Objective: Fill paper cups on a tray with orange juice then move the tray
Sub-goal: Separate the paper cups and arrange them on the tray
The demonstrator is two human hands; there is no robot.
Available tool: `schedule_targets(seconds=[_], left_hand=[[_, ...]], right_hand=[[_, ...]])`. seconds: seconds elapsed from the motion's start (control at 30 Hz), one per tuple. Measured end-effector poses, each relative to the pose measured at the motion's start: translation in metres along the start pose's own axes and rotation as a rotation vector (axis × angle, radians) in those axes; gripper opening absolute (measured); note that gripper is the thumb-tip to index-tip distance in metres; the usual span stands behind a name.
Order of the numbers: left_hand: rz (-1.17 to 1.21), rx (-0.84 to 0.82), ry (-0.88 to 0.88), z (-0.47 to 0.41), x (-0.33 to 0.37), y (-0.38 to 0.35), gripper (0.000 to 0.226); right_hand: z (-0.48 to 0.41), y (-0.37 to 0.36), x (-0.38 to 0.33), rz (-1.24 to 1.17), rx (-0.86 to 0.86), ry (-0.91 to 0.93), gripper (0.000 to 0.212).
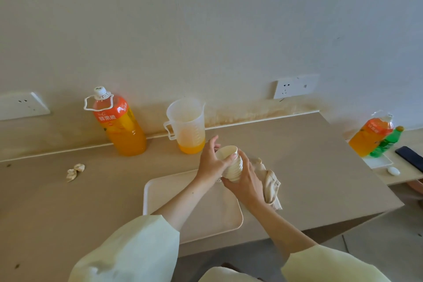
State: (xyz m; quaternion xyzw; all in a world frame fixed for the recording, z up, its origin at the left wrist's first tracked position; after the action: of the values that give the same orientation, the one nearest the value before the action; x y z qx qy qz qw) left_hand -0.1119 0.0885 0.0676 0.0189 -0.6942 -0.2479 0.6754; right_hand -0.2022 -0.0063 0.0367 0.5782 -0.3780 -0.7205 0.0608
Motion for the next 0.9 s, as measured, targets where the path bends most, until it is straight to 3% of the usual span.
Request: schedule_targets(seconds=[0.27, 0.5, 0.9], left_hand=[[0.082, 0.376, -0.035, -0.009, -0.003, 0.077, 0.065], [-0.248, 0.12, 0.069, 0.007, -0.07, 0.073, 0.09], [-0.36, 0.083, 0.064, 0.001, -0.103, 0.047, 0.089]], right_hand=[[0.006, -0.015, 0.007, 0.043, 0.023, 0.047, 0.092], [0.006, -0.013, 0.023, 0.018, 0.041, 0.015, 0.098], [0.014, -0.011, 0.043, 0.006, 0.002, -0.034, 0.099]])
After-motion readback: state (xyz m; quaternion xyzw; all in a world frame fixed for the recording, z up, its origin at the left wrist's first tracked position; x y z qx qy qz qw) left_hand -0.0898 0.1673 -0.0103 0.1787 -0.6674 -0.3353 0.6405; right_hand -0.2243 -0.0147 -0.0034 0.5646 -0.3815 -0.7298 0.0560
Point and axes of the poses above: each hand's wrist, its own z-axis away from the middle knuckle, its own y-axis out of the back of the hand, x = y × z, the point moved 4 cm from there along -z, towards the middle knuckle, and after that the axes turned 2 degrees about -z, right-handed, at the moved point
